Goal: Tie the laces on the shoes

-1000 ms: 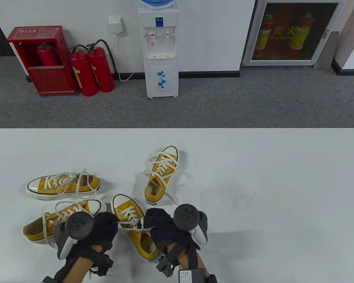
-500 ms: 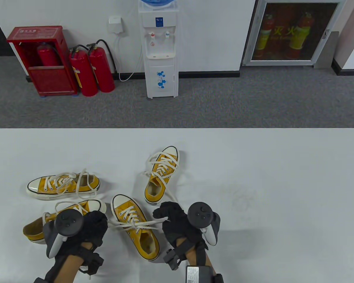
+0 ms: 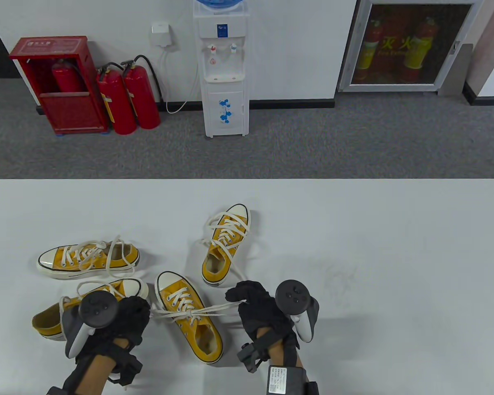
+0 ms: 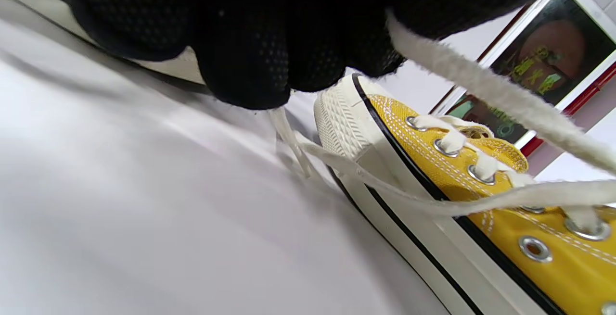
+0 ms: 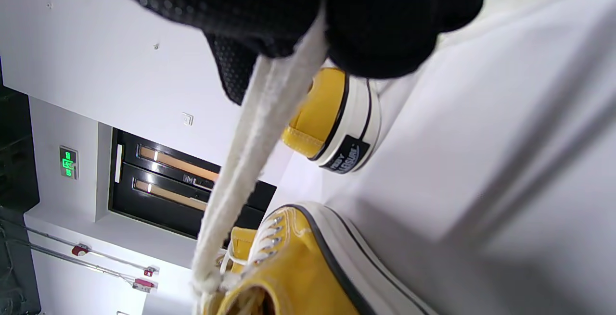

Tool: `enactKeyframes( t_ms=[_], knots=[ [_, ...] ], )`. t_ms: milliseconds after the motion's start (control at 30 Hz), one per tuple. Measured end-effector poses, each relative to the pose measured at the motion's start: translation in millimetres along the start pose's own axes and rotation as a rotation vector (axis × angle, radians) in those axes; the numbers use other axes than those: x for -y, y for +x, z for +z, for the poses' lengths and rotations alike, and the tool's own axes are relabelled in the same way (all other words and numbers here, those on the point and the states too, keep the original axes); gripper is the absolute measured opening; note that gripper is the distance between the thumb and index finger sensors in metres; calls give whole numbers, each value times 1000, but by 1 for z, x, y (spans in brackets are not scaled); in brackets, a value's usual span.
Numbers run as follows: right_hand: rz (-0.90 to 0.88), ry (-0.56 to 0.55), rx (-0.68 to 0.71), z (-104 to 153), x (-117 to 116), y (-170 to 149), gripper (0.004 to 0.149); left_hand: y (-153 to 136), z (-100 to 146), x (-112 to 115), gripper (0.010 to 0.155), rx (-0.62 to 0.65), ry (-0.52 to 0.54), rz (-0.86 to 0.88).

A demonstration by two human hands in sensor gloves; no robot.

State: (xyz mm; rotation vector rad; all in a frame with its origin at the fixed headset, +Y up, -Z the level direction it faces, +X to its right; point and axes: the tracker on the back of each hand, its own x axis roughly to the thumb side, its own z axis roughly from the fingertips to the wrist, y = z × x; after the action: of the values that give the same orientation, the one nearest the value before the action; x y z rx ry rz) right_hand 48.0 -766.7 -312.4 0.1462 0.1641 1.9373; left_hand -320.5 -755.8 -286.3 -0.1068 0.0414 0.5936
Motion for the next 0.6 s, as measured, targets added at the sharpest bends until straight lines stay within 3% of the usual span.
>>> enactKeyframes(
  t_ms=[333, 600],
  knots=[
    [45, 7, 49, 3, -7, 10, 50, 23, 11, 0, 64, 138, 81, -119],
    [241, 124, 90, 5, -33, 20, 66, 34, 13, 10, 85, 229, -41, -252]
  ],
)
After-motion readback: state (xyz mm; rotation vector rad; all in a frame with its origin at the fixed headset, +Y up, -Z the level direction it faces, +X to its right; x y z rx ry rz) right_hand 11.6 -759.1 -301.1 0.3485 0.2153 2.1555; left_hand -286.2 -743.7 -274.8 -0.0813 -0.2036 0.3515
